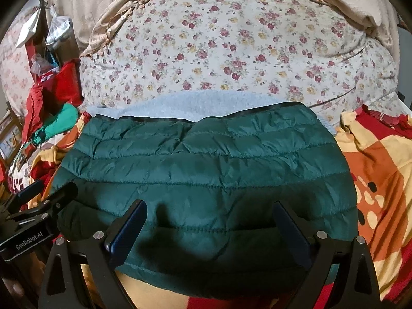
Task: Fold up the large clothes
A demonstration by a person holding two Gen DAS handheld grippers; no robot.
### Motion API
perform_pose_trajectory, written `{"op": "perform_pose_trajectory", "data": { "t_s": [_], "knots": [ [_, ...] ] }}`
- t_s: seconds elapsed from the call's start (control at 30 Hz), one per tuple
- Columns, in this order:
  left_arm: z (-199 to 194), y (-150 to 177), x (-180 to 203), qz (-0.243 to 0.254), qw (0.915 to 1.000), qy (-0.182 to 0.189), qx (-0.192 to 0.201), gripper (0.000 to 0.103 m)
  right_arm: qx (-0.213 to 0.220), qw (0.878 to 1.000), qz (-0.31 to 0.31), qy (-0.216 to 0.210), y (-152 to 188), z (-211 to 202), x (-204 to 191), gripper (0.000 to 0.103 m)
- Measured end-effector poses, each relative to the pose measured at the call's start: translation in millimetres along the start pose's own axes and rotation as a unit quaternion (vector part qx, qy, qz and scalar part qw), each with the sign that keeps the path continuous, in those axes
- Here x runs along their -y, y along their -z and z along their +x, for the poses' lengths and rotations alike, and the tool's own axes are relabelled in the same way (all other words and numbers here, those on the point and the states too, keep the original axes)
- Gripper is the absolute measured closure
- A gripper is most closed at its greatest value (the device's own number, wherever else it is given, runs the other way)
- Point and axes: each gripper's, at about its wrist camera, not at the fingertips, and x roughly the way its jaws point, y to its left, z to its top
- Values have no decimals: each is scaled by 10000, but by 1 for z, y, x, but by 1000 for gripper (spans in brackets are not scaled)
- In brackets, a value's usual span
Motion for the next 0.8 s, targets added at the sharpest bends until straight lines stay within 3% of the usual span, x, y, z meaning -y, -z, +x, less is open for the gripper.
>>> {"op": "perform_pose_trajectory", "data": {
  "t_s": [0.8],
  "knots": [
    [-1, -7, 5, 11, 10000, 22, 23, 1, -29, 9999, -76, 69, -6, 3, -2, 6]
  ]
}}
